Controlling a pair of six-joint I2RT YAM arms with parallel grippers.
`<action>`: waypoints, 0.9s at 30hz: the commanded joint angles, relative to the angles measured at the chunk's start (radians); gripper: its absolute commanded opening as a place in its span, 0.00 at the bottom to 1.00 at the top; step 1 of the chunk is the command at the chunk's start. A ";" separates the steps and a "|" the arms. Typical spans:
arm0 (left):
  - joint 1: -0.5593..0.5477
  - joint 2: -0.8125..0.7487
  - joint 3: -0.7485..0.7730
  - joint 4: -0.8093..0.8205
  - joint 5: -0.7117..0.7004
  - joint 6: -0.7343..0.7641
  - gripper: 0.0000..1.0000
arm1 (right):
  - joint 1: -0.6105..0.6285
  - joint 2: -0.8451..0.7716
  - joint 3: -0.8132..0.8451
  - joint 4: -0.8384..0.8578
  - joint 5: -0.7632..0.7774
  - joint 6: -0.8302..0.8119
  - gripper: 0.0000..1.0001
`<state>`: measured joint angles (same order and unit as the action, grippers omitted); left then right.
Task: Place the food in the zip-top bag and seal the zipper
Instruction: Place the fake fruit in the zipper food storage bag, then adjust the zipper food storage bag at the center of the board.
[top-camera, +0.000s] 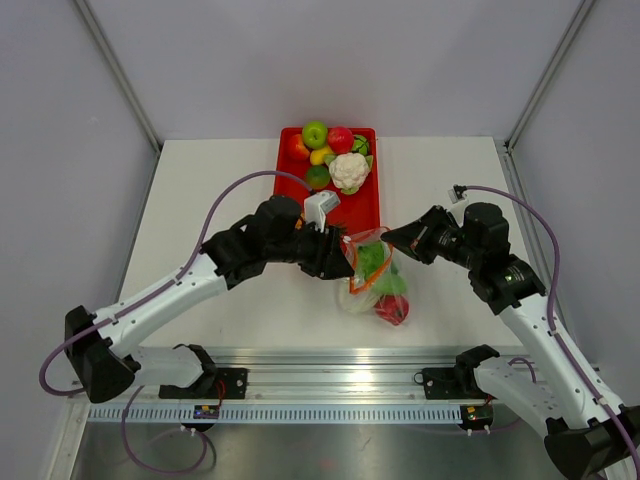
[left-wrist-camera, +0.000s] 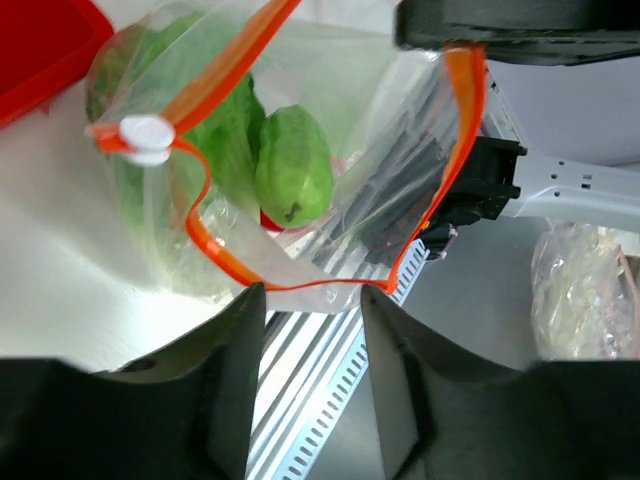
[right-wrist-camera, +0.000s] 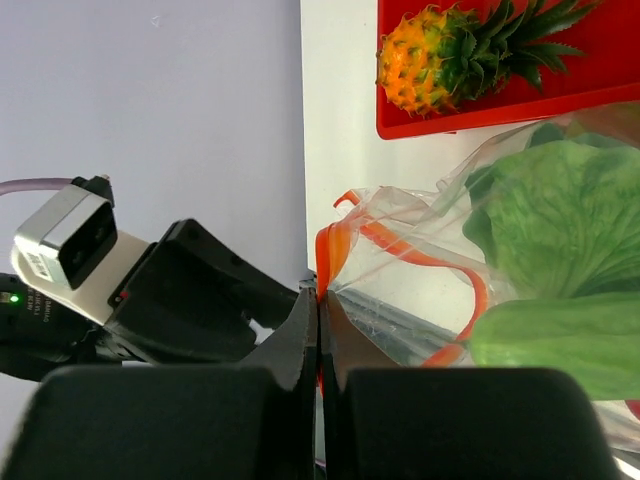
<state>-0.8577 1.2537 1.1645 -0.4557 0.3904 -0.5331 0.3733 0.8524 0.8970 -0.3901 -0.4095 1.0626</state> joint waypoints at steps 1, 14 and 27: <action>-0.003 -0.027 -0.048 0.017 -0.093 -0.001 0.37 | 0.012 -0.003 0.048 0.043 -0.006 -0.015 0.00; -0.007 0.085 -0.127 0.187 -0.073 -0.065 0.45 | 0.010 -0.010 0.056 0.019 -0.002 -0.023 0.00; -0.009 0.197 -0.152 0.322 -0.065 -0.134 0.42 | 0.012 0.005 0.049 0.039 -0.012 -0.016 0.00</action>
<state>-0.8612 1.4269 1.0149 -0.2337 0.3302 -0.6529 0.3740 0.8562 0.8978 -0.4030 -0.4095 1.0496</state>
